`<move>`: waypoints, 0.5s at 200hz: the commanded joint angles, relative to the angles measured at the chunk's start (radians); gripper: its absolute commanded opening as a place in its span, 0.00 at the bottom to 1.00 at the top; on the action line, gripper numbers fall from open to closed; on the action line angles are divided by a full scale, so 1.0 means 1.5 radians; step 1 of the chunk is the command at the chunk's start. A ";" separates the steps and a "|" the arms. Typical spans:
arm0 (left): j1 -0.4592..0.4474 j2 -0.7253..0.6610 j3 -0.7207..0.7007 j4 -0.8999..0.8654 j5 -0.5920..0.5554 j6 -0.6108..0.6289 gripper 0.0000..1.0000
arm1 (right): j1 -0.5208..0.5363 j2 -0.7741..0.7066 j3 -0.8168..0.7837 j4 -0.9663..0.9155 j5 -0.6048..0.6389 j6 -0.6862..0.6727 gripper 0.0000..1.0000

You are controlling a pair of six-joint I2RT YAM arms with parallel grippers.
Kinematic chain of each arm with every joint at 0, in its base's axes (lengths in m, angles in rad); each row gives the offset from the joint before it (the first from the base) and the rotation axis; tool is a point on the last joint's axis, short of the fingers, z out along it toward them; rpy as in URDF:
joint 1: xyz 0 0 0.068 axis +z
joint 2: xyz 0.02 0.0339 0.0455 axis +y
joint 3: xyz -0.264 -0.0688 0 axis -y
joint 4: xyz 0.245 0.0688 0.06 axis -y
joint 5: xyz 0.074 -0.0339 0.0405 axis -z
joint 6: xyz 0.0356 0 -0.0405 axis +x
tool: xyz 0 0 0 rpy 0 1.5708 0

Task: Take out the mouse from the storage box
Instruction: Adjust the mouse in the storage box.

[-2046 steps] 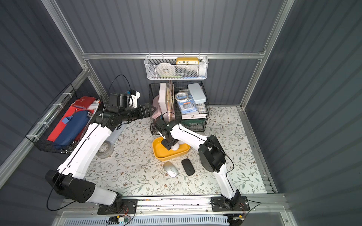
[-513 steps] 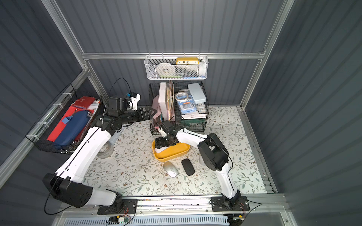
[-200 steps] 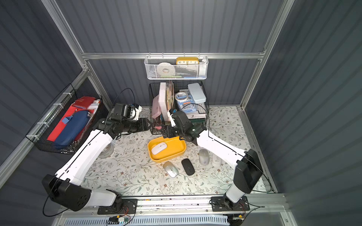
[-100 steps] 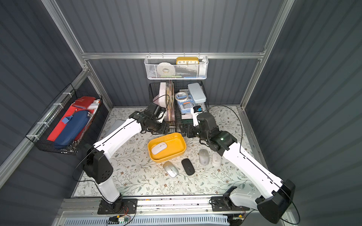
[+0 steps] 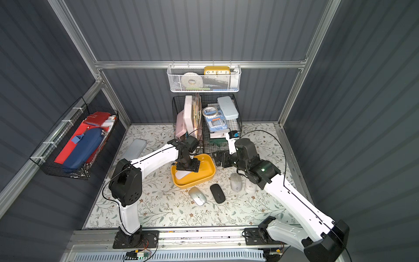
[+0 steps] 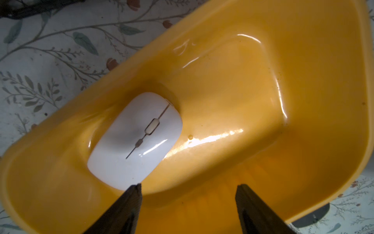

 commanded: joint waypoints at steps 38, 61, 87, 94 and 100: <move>0.038 0.060 -0.009 -0.027 -0.049 -0.045 0.86 | 0.011 -0.031 -0.004 0.022 0.010 -0.023 0.90; 0.060 0.074 0.006 -0.023 -0.054 -0.036 0.87 | 0.010 -0.029 -0.001 0.019 0.017 -0.030 0.90; 0.086 0.083 0.031 -0.023 -0.073 -0.016 0.88 | 0.011 -0.022 -0.001 0.019 0.012 -0.030 0.90; 0.089 0.086 0.036 -0.023 -0.080 -0.014 0.88 | 0.010 -0.020 -0.001 0.019 0.012 -0.031 0.90; 0.091 0.089 0.036 -0.020 -0.084 -0.011 0.88 | 0.010 -0.018 0.000 0.019 0.012 -0.032 0.90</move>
